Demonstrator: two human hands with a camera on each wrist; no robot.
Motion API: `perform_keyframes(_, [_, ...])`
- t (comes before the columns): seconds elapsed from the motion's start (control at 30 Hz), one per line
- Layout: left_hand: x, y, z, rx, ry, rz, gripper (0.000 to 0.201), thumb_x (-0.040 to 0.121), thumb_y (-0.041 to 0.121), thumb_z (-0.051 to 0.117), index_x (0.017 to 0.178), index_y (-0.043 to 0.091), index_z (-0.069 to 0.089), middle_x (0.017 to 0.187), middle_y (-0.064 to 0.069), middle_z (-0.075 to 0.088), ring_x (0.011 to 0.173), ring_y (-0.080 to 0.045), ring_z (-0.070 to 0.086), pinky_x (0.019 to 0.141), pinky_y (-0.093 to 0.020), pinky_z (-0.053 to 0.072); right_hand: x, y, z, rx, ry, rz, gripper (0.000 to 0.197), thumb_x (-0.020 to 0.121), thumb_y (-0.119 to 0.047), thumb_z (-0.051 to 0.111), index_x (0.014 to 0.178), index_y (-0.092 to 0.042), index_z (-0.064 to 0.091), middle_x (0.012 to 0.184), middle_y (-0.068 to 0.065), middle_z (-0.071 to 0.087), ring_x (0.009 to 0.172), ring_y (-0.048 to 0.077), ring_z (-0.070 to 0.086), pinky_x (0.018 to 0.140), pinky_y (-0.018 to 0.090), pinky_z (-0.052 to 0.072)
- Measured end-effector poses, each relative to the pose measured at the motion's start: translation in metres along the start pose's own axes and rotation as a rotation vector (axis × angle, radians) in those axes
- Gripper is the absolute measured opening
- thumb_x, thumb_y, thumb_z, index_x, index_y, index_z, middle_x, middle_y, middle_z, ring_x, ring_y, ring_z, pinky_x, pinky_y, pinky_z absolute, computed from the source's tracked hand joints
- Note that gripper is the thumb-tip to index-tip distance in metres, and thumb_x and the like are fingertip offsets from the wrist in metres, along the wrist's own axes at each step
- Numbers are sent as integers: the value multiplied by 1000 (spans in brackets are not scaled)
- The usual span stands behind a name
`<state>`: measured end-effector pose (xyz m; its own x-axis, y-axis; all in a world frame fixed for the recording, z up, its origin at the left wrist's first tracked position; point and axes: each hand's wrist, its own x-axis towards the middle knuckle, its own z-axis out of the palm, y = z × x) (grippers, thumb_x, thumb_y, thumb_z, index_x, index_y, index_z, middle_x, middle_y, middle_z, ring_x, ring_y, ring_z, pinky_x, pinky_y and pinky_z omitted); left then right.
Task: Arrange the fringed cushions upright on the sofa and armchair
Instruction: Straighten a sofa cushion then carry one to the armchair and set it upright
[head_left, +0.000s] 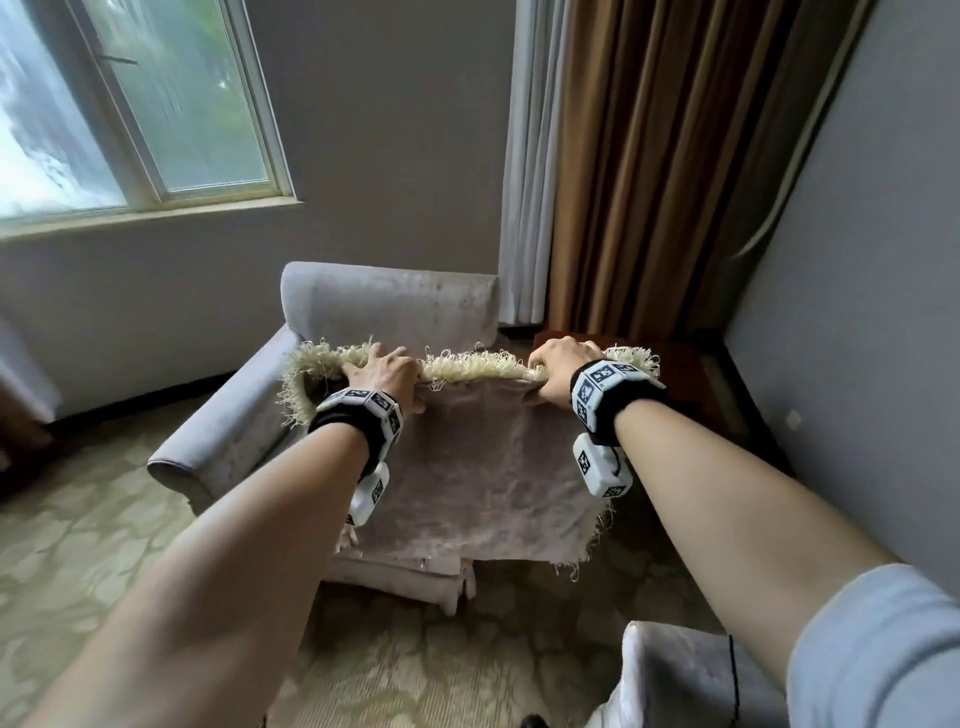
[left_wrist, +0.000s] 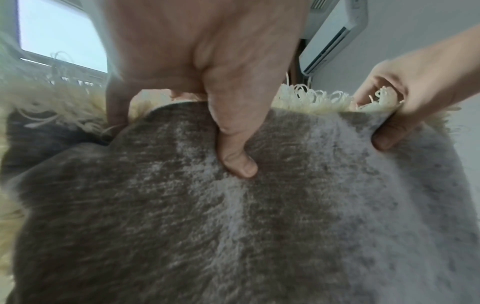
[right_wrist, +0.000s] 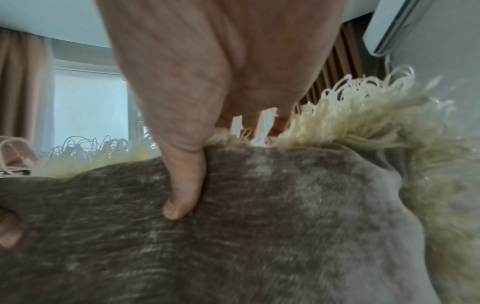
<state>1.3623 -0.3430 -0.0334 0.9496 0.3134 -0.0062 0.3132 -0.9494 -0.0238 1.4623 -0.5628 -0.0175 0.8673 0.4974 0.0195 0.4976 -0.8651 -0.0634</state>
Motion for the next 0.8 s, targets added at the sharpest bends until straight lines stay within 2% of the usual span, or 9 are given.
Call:
perform_keyframes(0.1, [41, -6, -10, 7, 3, -49, 34, 74, 38, 78, 103, 27, 65, 119, 6, 51, 127, -25, 34, 98, -65, 34, 53, 5, -5, 39, -11, -71, 44, 67, -51, 81, 106, -33, 69, 112, -1, 68, 112, 24, 60, 97, 36, 38])
perform_keyframes(0.17, [62, -10, -16, 10, 27, -79, 34, 76, 37, 77, 104, 25, 64, 120, 5, 52, 128, -25, 34, 99, -65, 34, 85, 7, -11, 61, -9, -110, 48, 67, -53, 81, 109, -34, 68, 114, -1, 68, 113, 25, 60, 98, 37, 39])
perform_keyframes(0.27, [85, -25, -21, 4, 37, -155, 23, 74, 36, 78, 88, 27, 61, 116, 4, 50, 125, -25, 33, 96, -64, 34, 129, -1, -16, 76, -14, -171, 47, 70, -51, 79, 112, -35, 66, 118, 0, 67, 115, 26, 59, 99, 38, 39])
perform_keyframes(0.37, [102, -48, -20, 8, 19, -239, 27, 72, 36, 79, 75, 31, 52, 117, 4, 46, 122, -25, 31, 95, -65, 33, 167, -19, -11, 79, -19, -244, 43, 74, -45, 76, 114, -36, 65, 121, -2, 65, 116, 26, 59, 100, 39, 38])
perform_keyframes(0.5, [126, -82, -11, 71, 68, -301, 21, 72, 38, 78, 77, 30, 59, 118, 4, 42, 120, -26, 31, 92, -59, 35, 213, -48, 0, 99, -1, -318, 37, 78, -31, 72, 114, -34, 64, 123, -3, 64, 116, 26, 58, 101, 39, 36])
perform_keyframes(0.6, [148, -112, -2, 92, 112, -306, 20, 72, 38, 77, 84, 28, 64, 117, 5, 41, 120, -24, 32, 92, -59, 36, 245, -72, 14, 117, 13, -358, 40, 76, -16, 64, 111, -33, 61, 117, -4, 65, 112, 26, 59, 96, 39, 38])
perform_keyframes(0.7, [182, -150, 4, 66, 97, -292, 18, 73, 36, 77, 83, 29, 63, 112, 7, 47, 117, -21, 39, 94, -60, 34, 281, -98, 28, 133, -2, -357, 39, 74, -15, 61, 108, -35, 58, 109, -4, 67, 105, 27, 62, 91, 37, 41])
perform_keyframes(0.8, [226, -193, 13, 25, 52, -301, 23, 73, 32, 77, 71, 25, 55, 103, 6, 57, 112, -22, 46, 97, -64, 30, 328, -130, 42, 145, -23, -335, 38, 77, -20, 62, 111, -35, 57, 107, -3, 68, 103, 28, 63, 90, 34, 45])
